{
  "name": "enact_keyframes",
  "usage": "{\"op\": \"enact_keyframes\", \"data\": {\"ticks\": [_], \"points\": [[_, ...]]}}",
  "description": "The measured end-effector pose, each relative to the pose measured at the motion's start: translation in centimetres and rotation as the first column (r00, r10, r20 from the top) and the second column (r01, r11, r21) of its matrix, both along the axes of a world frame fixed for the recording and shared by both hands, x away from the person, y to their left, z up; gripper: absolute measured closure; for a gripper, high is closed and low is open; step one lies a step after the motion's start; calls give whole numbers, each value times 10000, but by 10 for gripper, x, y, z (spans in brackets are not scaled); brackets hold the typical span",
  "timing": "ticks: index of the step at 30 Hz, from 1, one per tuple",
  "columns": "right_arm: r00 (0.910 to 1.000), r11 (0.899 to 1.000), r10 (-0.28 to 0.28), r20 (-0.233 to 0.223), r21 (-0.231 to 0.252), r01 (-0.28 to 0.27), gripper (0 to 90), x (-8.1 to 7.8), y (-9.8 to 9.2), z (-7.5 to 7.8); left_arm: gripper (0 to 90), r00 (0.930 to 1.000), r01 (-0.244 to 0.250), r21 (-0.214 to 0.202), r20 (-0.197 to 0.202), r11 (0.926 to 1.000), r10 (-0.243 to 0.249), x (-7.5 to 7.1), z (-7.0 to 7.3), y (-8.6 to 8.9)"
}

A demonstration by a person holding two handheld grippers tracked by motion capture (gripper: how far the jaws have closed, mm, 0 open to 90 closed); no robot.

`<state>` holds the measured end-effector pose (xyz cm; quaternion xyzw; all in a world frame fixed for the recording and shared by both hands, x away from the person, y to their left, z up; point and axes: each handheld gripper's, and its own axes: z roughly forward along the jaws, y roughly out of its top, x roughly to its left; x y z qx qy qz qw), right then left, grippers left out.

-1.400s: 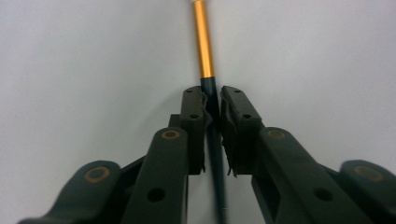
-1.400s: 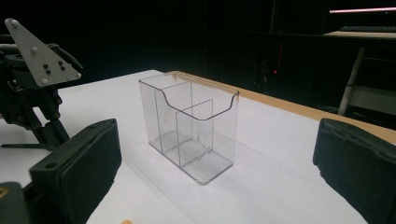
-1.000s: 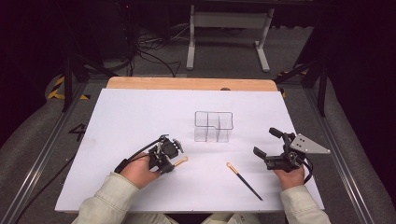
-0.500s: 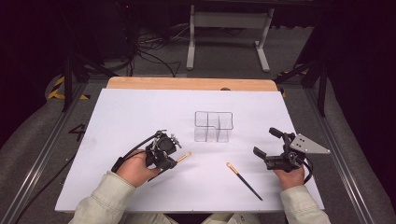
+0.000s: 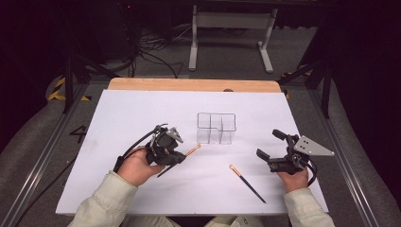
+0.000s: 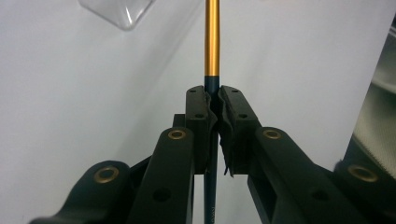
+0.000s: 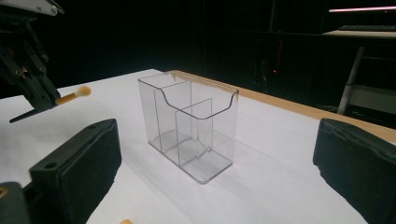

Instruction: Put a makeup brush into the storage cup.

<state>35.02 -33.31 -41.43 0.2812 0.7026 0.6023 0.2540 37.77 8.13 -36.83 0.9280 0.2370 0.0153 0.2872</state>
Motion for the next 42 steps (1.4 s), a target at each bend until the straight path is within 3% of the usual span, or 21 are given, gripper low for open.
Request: {"op": "enact_keyframes", "data": {"ticks": [4,8,9,12,17,25,28,29,30,31,33,36,37,39,42], "points": [[10000,10000,13,-14,-5,-13,13,0,0,0,826,9992,22,-734,394,9973,7,-1,5,2],[10000,10000,-2,-20,-10,2,13,0,0,0,826,9966,51,-1617,820,9868,82,-3,9,4],[10000,10000,-2,-20,-10,2,13,0,0,0,826,9966,51,-1617,820,9868,82,-3,9,4],[10000,10000,18,4,-11,-18,13,0,0,0,826,9930,293,-2097,1181,9773,-44,-3,11,6],[10000,10000,10,-24,12,-10,13,0,-1,-1,826,9867,469,-3046,1628,9513,35,-3,13,9],[10000,10000,-44,-67,5,44,13,-2,-2,-2,826,9813,669,-4400,1913,8955,207,2,18,14],[9999,10000,-67,-92,3,67,13,-2,-3,-2,826,9793,652,-4964,1984,8656,400,3,19,16],[9999,10000,-67,-92,3,67,13,-2,-3,-2,826,9793,652,-4964,1984,8656,400,3,19,16],[9999,10000,-50,-103,36,51,13,-2,-3,-2,826,9757,683,-5150,2134,8544,506,3,20,16],[9999,10000,-57,-91,45,58,13,-2,-3,-2,826,9749,667,-5202,2157,8514,554,3,20,17],[9999,10000,-47,-95,35,48,13,-2,-3,-2,826,9671,702,-5528,2416,8303,791,3,20,18],[9999,10000,-74,-79,14,74,13,-2,-3,-2,824,9647,681,-5949,2441,8009,993,4,19,19],[9999,10000,-74,-79,14,74,13,-2,-3,-2,824,9647,681,-5949,2441,8009,993,4,19,19],[9999,10000,-72,-80,14,72,13,-2,-3,-2,824,9578,707,-6119,2622,7878,1178,5,17,19],[10000,10000,-39,-87,31,40,13,-2,-3,-2,824,9555,777,-6378,2670,7663,1253,7,15,20]]}}
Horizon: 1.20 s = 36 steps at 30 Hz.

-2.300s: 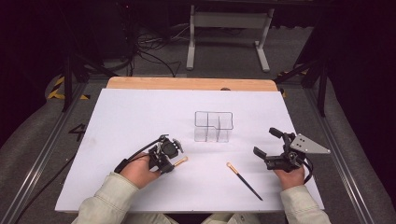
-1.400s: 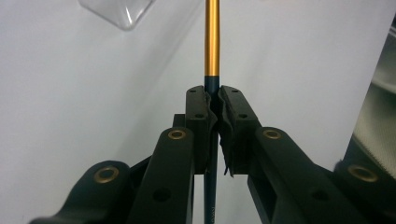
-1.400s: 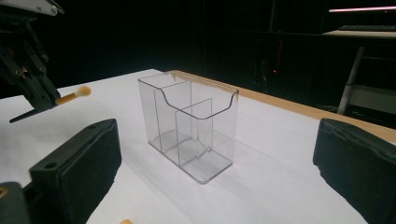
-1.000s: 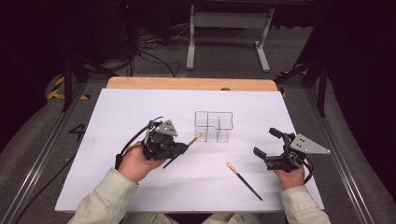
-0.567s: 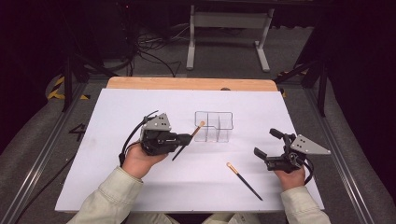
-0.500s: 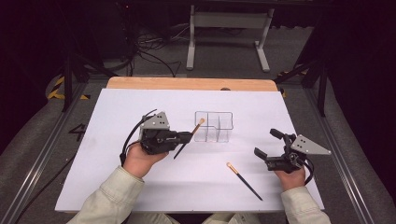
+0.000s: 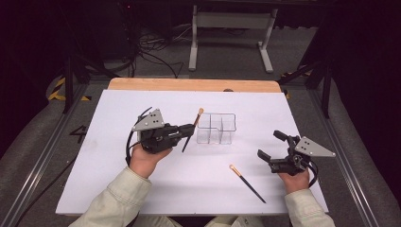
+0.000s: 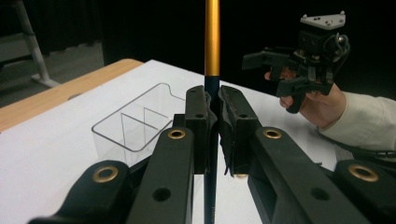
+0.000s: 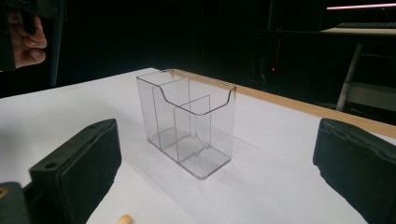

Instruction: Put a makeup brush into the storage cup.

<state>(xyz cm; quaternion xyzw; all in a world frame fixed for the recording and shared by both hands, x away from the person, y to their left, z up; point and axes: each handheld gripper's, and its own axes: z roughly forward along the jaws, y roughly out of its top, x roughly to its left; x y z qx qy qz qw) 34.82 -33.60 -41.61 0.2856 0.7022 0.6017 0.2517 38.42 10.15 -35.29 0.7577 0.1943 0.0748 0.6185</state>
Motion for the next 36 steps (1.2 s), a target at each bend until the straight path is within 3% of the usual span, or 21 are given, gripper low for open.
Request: {"op": "enact_keyframes", "data": {"ticks": [11,21,36], "points": [[10000,10000,-22,8,-34,23,13,0,0,0,824,9994,12,-878,333,9961,17,2,-4,4],[10000,10000,-15,12,-61,15,13,0,1,0,824,9991,-53,-1219,410,9925,104,9,-5,-2],[10000,10000,-9,41,9,9,13,-1,-1,0,824,9937,-143,-1087,1087,9940,261,26,3,-28]]}}
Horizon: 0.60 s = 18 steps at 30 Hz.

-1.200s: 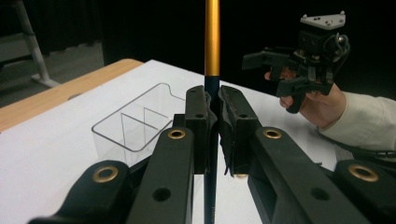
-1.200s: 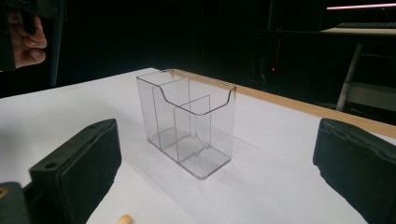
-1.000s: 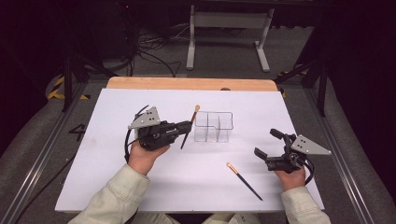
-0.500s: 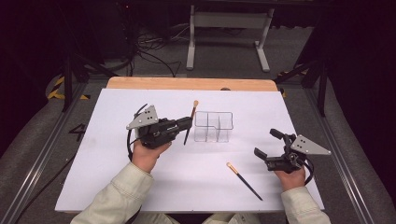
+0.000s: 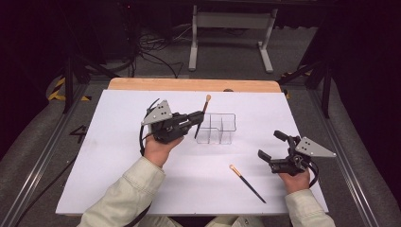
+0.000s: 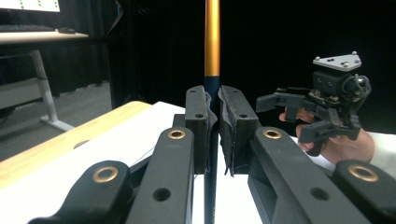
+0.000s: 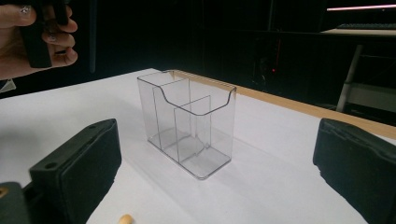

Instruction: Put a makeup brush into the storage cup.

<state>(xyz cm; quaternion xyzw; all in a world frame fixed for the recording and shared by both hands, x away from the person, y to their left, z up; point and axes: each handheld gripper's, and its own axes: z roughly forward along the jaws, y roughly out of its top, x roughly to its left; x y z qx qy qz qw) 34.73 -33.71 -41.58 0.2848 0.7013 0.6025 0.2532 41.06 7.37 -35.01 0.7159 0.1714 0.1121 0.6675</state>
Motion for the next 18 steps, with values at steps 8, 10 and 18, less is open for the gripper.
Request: {"op": "enact_keyframes", "data": {"ticks": [8,10,18], "points": [[10000,10000,-2,-6,3,2,13,0,0,0,824,9997,51,-254,-239,9997,-58,11,4,-8],[10000,10000,22,-15,18,-22,13,0,0,0,824,9999,37,-294,-166,9996,-42,14,5,-11],[10000,10000,33,-21,77,-33,13,-1,-1,0,824,9999,74,-384,-76,9992,-77,22,8,-20]]}}
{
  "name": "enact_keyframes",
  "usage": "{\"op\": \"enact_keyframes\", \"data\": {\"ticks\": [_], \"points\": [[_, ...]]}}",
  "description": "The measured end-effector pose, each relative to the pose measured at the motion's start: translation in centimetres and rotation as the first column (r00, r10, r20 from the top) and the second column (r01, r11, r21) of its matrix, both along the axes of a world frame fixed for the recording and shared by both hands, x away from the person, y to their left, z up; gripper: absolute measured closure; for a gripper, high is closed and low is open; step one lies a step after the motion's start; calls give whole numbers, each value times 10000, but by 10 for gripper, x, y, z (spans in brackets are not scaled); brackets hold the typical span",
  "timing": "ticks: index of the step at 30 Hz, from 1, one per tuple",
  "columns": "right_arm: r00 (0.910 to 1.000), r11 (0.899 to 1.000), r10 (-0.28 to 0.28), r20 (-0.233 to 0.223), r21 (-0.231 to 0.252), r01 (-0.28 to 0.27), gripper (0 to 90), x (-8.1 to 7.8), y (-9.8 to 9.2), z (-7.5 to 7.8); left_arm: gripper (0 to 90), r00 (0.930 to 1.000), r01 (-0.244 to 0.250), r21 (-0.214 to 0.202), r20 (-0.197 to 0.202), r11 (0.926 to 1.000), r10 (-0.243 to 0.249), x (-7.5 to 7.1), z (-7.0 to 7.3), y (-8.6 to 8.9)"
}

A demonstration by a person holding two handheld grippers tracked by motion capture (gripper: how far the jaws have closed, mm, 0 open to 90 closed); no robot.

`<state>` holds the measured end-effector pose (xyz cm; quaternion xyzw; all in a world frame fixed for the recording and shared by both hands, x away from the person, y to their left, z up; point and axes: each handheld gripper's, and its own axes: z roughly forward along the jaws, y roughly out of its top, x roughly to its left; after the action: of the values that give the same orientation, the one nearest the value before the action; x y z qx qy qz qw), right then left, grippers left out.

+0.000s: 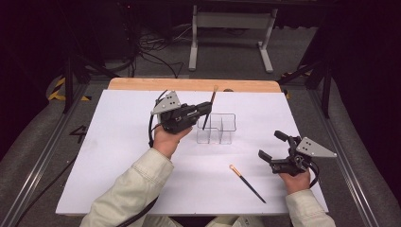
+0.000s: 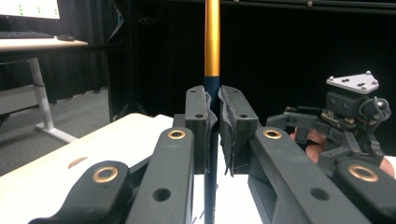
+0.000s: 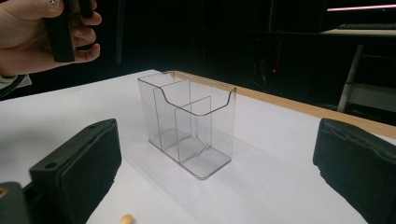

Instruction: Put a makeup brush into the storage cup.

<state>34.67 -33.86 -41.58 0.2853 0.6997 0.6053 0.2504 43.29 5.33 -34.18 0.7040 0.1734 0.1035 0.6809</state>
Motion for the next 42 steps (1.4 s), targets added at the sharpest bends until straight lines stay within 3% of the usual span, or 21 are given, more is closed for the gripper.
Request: {"op": "enact_keyframes", "data": {"ticks": [4,15,42], "points": [[10000,10000,0,7,37,0,13,0,0,0,824,9999,27,-146,-129,9999,-29,5,3,-4],[10000,10000,37,22,53,-37,13,0,-1,0,824,9999,-109,-381,103,9992,113,13,4,-18],[9999,9998,103,-3,160,-103,13,-1,-3,-1,823,9983,-352,-158,451,9993,359,32,0,-44]]}}
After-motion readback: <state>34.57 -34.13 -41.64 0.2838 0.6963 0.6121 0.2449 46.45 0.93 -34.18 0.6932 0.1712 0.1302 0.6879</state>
